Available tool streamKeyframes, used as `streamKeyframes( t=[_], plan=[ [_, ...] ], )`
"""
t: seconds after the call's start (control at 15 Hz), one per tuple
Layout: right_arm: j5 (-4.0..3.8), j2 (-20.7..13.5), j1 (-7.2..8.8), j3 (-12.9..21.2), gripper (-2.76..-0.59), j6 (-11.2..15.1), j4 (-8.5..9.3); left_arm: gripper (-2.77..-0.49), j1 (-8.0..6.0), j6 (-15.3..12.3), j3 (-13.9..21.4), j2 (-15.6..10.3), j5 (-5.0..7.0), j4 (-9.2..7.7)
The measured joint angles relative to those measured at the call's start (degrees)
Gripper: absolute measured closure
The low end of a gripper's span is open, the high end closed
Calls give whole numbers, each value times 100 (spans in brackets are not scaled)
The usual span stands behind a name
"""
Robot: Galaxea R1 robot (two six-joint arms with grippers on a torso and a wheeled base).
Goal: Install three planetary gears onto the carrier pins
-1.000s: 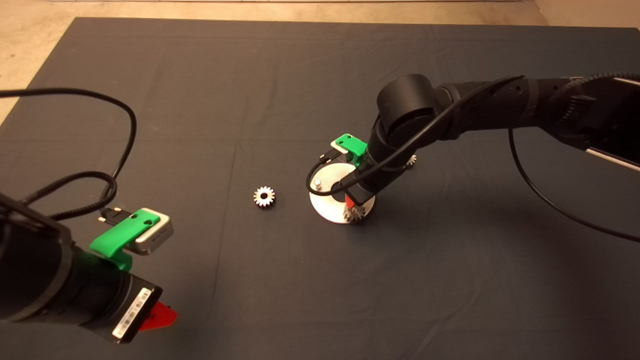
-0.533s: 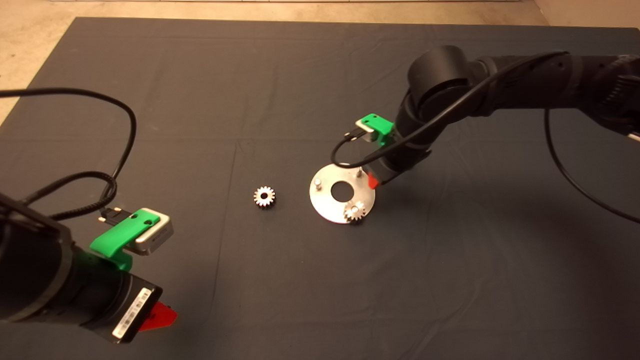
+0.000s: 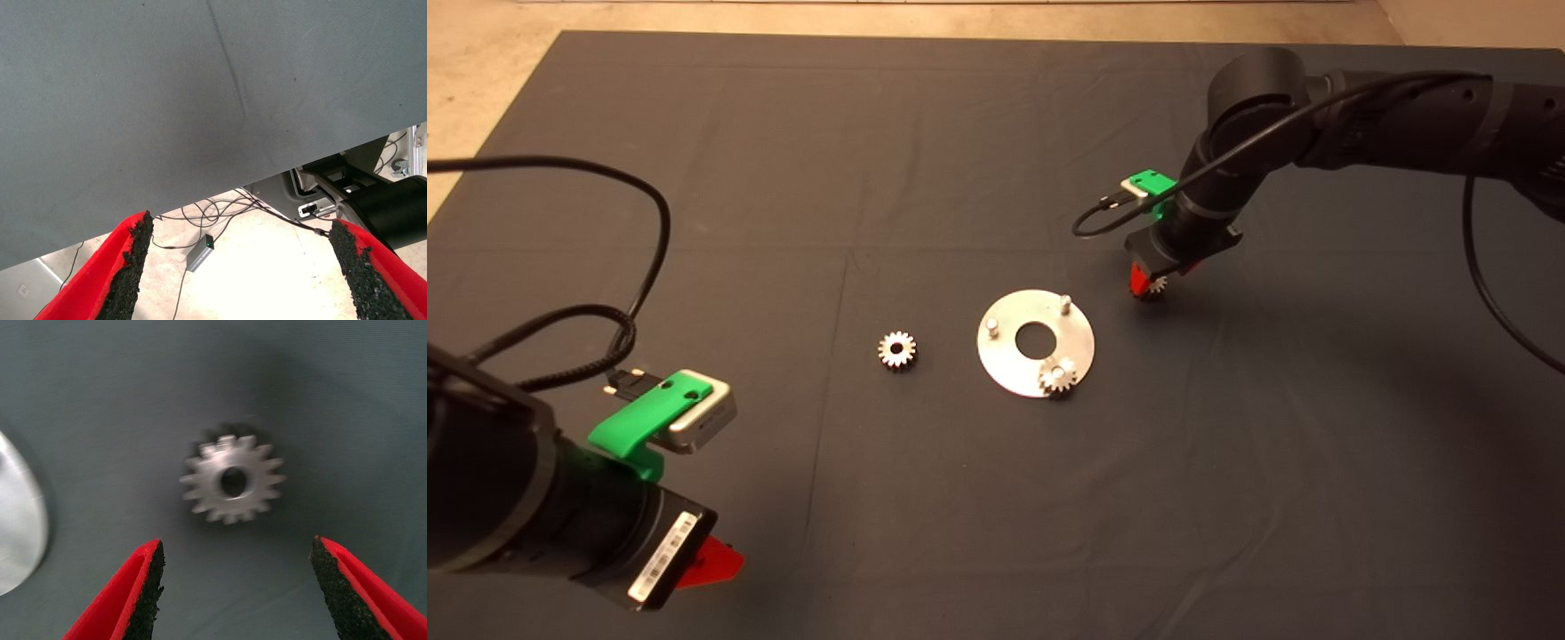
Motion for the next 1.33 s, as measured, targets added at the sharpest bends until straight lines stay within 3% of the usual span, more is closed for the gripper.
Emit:
streamKeyframes(
  t=[0.27,0.47,0.8,1.0,1.13,1.33],
  plan=[
    [-4,42,-1,-491,-159,-197,0,-189,0,0,0,0,-1,0],
    [-7,85,-2,-679,-156,-284,0,-189,0,0,0,0,-1,0],
    [0,279,-5,-752,-156,-315,2,-189,0,0,0,0,-1,0],
    [6,337,-5,-758,-161,-315,2,-189,0,0,0,-2,-4,0],
    [6,352,-5,-758,-176,-317,7,-189,0,0,0,-2,-4,0],
    [6,350,-33,-758,-176,-317,68,-189,0,0,0,-2,-1,0]
  ],
)
